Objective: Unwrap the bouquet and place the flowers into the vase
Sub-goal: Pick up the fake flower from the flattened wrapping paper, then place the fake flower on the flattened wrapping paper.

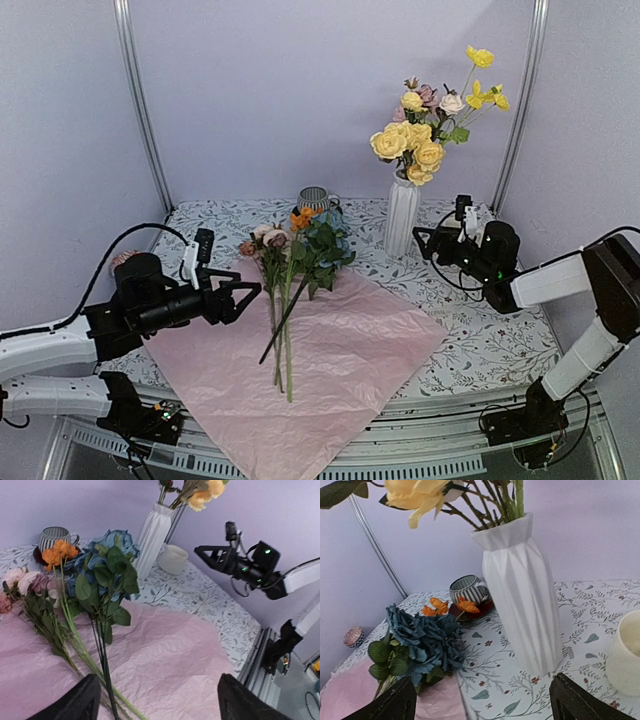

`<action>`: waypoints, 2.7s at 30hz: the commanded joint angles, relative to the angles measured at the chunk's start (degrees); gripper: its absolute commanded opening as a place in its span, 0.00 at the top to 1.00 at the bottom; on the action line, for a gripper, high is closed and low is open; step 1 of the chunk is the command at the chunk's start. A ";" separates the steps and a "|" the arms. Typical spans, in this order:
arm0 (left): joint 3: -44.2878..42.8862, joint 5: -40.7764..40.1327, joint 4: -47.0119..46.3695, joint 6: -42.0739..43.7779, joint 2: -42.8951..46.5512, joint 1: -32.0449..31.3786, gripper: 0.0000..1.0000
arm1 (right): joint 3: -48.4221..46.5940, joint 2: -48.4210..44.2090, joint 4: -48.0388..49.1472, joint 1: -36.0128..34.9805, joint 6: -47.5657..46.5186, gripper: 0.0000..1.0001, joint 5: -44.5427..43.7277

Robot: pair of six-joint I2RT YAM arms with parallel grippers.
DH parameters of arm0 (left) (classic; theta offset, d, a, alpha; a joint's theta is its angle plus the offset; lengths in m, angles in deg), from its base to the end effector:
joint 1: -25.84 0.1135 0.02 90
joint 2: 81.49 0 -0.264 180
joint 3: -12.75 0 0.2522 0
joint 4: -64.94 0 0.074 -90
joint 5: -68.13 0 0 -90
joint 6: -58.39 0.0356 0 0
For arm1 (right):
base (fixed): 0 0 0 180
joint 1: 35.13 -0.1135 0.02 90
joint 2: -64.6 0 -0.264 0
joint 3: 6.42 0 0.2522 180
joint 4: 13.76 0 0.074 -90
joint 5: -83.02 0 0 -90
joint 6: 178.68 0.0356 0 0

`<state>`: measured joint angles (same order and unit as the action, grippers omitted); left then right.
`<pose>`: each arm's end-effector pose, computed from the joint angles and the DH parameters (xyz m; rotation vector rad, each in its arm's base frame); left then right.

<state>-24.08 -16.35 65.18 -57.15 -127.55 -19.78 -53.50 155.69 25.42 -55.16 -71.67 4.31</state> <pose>0.1330 -0.1408 0.2451 0.3948 1.7990 -0.9791 0.2935 0.1144 0.1931 -0.1978 1.6832 0.6509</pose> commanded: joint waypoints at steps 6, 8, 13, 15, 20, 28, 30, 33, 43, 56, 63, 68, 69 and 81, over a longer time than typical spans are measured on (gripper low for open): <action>-14.82 -2.47 13.11 2.82 -22.74 0.33 0.40 | 4.75 -13.74 -21.04 -4.75 7.50 0.07 -0.49; -17.82 -1.90 14.16 3.22 -27.58 0.36 0.45 | 4.61 -16.00 -24.67 -4.80 7.23 0.07 -0.76; -24.50 -3.14 17.09 3.98 -38.25 0.30 0.51 | 3.27 -19.27 -30.56 -4.84 6.82 0.07 -1.44; -27.31 -3.77 18.49 4.36 -41.89 0.36 0.51 | 2.92 -19.69 -31.61 -4.85 6.21 0.06 -2.42; -33.85 -4.57 21.74 4.88 -49.75 0.34 0.56 | 5.52 -19.47 -26.49 -4.84 3.12 0.05 -4.91; -40.53 -8.53 26.59 4.41 -58.08 0.30 0.60 | 9.73 -20.87 -20.49 -4.84 2.57 0.05 -2.84; -41.62 -9.93 27.82 4.06 -59.66 0.29 0.60 | 10.01 -21.48 -20.28 -4.84 2.33 0.05 -2.69; -42.56 -11.36 28.46 3.74 -60.77 0.27 0.61 | 10.31 -22.27 -20.34 -4.84 2.15 0.05 -2.74; -43.44 -12.40 29.38 3.59 -61.95 0.17 0.96 | 10.95 -23.82 -20.25 -4.84 1.83 0.05 -2.59; -34.70 -12.11 24.99 1.99 -40.15 -1.06 1.00 | 11.26 -24.04 -20.25 -4.84 1.18 0.05 -3.51; -24.41 -15.55 21.59 -1.99 -24.44 0.20 1.00 | 11.20 -23.73 -20.17 -4.84 0.92 0.05 -3.40; -16.89 -23.31 24.22 -10.18 -16.59 2.84 1.00 | 11.17 -23.48 -20.03 -4.84 0.92 0.04 -3.22; -14.76 -24.52 23.61 -11.49 -15.02 2.98 1.00 | 11.14 -23.50 -20.03 -4.84 0.98 0.04 -3.25; 1.31 -24.69 9.06 -16.93 -13.08 3.70 1.00 | 11.17 -22.97 -19.90 -4.84 0.94 0.04 -3.45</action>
<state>-23.97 -39.49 82.63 -72.41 -138.67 -16.87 -42.96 132.74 4.27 -59.86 -70.29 1.09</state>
